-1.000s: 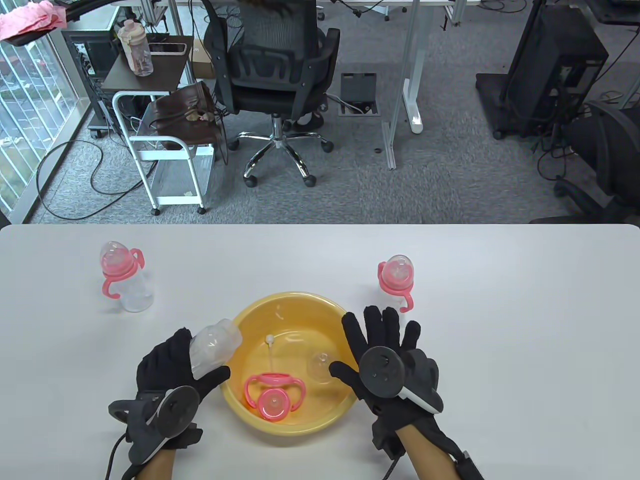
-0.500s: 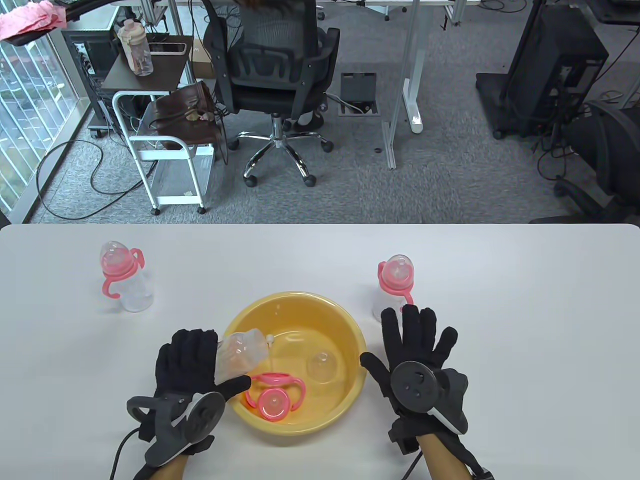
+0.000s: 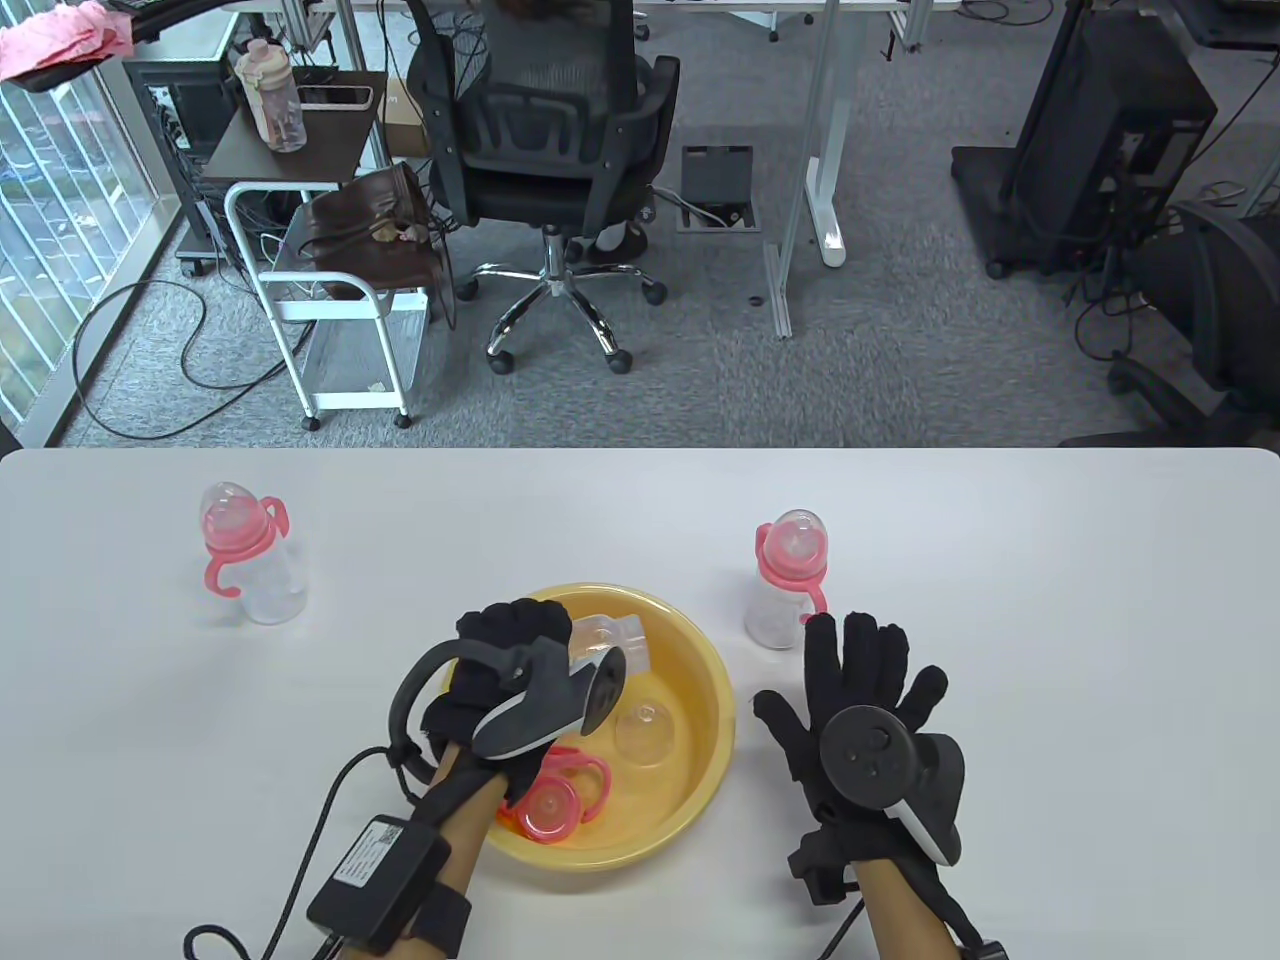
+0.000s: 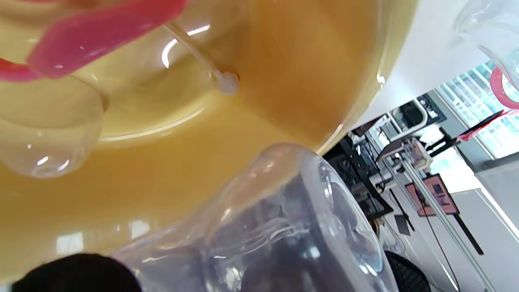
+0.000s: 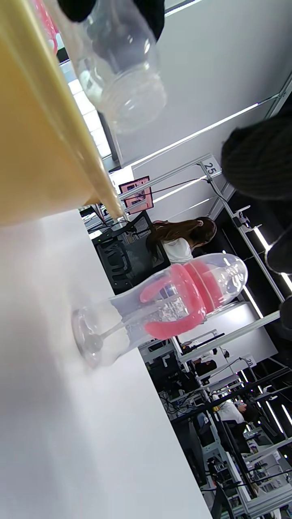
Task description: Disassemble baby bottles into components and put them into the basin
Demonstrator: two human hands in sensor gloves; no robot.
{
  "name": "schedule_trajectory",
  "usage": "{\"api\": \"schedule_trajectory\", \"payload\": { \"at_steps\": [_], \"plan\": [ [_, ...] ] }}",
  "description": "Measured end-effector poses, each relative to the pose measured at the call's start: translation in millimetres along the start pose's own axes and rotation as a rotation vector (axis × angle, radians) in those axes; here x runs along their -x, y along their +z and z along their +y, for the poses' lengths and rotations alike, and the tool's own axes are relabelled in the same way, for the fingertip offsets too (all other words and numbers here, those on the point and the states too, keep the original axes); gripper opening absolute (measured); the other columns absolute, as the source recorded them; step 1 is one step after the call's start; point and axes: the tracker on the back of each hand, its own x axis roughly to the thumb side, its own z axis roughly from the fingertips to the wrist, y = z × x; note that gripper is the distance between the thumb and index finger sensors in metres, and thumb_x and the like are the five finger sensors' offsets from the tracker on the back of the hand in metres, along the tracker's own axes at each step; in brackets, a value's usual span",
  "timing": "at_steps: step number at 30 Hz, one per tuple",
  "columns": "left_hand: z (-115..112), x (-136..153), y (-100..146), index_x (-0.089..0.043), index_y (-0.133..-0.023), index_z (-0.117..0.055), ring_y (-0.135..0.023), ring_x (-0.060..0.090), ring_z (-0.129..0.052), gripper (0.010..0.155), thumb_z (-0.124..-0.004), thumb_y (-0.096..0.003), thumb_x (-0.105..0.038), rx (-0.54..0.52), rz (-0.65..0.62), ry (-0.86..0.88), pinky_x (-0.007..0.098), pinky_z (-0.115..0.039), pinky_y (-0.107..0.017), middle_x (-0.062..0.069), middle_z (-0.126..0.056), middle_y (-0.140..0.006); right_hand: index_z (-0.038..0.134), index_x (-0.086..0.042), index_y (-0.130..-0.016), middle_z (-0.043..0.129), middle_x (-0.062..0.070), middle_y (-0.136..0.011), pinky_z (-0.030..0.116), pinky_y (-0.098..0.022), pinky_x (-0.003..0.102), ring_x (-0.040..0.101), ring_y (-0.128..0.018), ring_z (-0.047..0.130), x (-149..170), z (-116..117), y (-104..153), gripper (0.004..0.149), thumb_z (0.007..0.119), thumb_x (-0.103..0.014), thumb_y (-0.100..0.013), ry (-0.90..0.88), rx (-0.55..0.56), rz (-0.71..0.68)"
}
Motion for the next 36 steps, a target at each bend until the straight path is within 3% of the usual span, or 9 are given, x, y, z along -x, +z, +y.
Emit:
{"api": "schedule_trajectory", "payload": {
  "at_steps": [8,21,28,36],
  "plan": [
    [-29.1,-43.1,-32.4,-0.011,-0.11,-0.047,-0.101,0.034,-0.077,0.096,-0.071,-0.0363,-0.066,0.125,-0.035,-0.161,0.054,-0.063,-0.077,0.015,-0.063,-0.11,0.029,-0.015,-0.117,0.016,0.03,-0.118,0.001,-0.064,0.077,0.062,-0.107,0.014,4.8,-0.4,-0.5,0.079,0.068,-0.049,-0.058,-0.027,0.0,0.018],
    [-48.1,-43.8,-40.5,-0.013,-0.112,-0.043,-0.106,0.035,-0.072,0.094,-0.073,-0.039,-0.062,0.23,-0.044,-0.117,0.053,-0.061,-0.079,0.015,-0.058,-0.114,0.031,-0.014,-0.117,0.016,0.03,-0.119,0.001,-0.065,0.078,0.062,-0.107,0.014,2.0,4.8,-1.3,0.078,0.068,-0.048,-0.058,0.055,-0.038,-0.006],
    [-41.7,-40.2,-39.1,-0.015,-0.112,-0.043,-0.106,0.036,-0.071,0.094,-0.069,-0.0373,-0.065,0.192,-0.035,-0.098,0.056,-0.06,-0.079,0.013,-0.058,-0.115,0.032,-0.015,-0.117,0.016,0.03,-0.119,0.001,-0.065,0.078,0.062,-0.107,0.015,1.2,4.8,-1.0,0.078,0.069,-0.048,-0.058,0.072,-0.05,-0.005],
    [-20.4,-21.8,-27.2,-0.015,-0.112,-0.045,-0.106,0.037,-0.072,0.095,-0.065,-0.0362,-0.068,0.059,-0.037,-0.074,0.057,-0.06,-0.078,0.014,-0.059,-0.114,0.032,-0.015,-0.117,0.016,0.03,-0.119,0.002,-0.065,0.078,0.062,-0.107,0.015,-0.2,5.9,-1.3,0.078,0.069,-0.048,-0.057,0.077,-0.058,-0.011]
  ]
}}
